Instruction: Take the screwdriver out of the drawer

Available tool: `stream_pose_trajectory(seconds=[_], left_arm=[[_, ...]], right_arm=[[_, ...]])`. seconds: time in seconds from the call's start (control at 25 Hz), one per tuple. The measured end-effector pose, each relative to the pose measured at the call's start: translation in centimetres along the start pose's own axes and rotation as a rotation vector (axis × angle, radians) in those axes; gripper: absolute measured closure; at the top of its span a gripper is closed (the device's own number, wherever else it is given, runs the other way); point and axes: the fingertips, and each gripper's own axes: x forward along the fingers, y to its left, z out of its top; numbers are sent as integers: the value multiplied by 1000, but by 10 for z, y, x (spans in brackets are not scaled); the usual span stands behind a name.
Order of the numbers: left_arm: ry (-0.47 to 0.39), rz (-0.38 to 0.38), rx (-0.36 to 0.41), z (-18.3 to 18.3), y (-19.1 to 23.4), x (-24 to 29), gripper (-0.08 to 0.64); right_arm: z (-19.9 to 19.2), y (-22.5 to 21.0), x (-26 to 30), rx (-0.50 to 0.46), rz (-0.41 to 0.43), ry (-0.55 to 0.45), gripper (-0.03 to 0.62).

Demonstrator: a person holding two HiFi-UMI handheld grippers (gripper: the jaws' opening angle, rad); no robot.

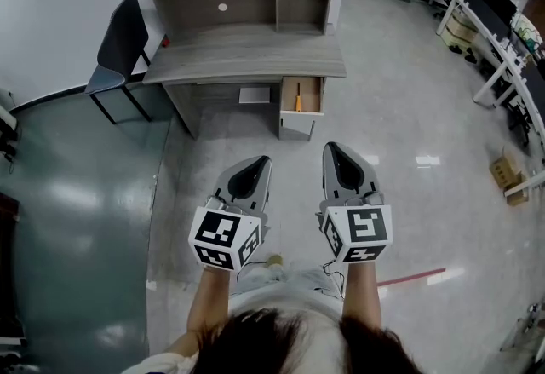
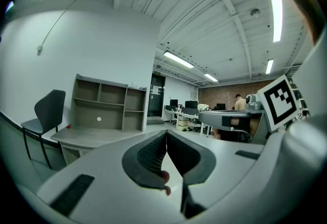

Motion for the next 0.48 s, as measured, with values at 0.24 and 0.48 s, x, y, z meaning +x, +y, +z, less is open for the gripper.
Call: stream_pose_trajectory(seconds=[0.24, 0.48], left_arm=[[18, -15, -27, -5, 18, 23, 542], [28, -16, -26, -3, 33, 65, 542]], right_arm=[[-6, -8, 24, -5, -28, 19, 566], [-8, -31, 59, -8, -25, 27, 565]])
